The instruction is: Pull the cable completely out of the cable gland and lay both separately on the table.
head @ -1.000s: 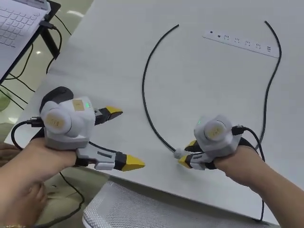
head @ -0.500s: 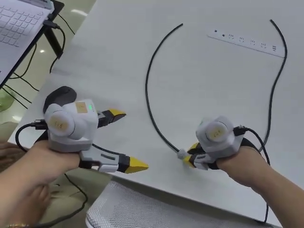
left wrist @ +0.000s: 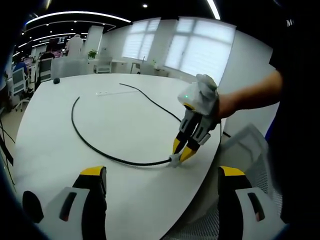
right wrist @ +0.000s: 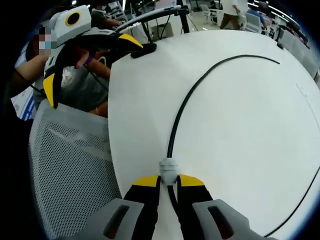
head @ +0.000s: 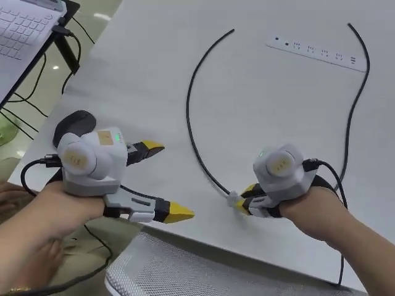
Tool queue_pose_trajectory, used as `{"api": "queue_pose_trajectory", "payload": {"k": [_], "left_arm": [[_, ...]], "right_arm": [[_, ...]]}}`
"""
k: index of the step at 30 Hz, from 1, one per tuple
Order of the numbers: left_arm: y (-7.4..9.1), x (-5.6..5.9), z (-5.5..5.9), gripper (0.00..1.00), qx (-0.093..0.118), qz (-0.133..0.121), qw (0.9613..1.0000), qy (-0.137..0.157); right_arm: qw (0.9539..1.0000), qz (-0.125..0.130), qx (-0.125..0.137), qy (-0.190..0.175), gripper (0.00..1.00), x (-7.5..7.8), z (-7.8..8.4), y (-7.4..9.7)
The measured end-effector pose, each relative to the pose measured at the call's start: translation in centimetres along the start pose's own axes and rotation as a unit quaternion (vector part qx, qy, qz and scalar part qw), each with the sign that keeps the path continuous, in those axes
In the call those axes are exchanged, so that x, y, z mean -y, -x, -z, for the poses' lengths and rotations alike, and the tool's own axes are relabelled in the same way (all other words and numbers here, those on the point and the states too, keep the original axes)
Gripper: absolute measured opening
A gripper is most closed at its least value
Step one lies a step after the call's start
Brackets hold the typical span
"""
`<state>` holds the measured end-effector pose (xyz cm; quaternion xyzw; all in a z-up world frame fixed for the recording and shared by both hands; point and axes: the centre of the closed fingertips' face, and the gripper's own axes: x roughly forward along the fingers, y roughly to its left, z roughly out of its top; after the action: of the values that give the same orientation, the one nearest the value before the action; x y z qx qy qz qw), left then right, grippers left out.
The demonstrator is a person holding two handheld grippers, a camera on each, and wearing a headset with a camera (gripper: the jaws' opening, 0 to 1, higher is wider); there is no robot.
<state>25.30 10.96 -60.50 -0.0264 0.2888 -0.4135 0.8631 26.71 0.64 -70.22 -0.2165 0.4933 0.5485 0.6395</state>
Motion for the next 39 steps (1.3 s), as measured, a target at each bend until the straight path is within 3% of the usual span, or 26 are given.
{"api": "queue_pose_trajectory", "payload": {"k": [12, 21, 30, 33, 37, 39], "left_arm": [[-1.3, 1.6, -2.4, 0.92, 0.008, -0.001, 0.9997, -0.023], [-2.9, 4.1, -4.5, 0.92, 0.011, 0.017, 0.9987, -0.048], [-4.9, 6.9, -5.9, 0.87, 0.007, 0.052, 0.9963, -0.069], [-5.8, 8.1, -6.7, 0.86, 0.022, 0.073, 0.9954, -0.059], [-6.8, 8.8, -6.9, 0.83, 0.020, 0.080, 0.9942, -0.070], [-7.1, 9.1, -7.0, 0.81, 0.020, 0.088, 0.9936, -0.068]], "right_arm": [[0.9991, -0.034, 0.025, 0.008, 0.08, -1.4, -0.6, 4.2], [0.9964, -0.041, 0.034, 0.066, 0.07, -2.7, -1.6, 7.5], [0.9885, -0.041, 0.028, 0.143, 0.07, -3.9, -1.9, 11.2], [0.9840, -0.046, 0.022, 0.171, 0.07, -4.1, -1.6, 12.0], [0.9788, -0.039, 0.012, 0.201, 0.07, -4.1, -1.4, 12.8], [0.9787, -0.039, 0.016, 0.201, 0.07, -4.2, -1.5, 13.1]]}}
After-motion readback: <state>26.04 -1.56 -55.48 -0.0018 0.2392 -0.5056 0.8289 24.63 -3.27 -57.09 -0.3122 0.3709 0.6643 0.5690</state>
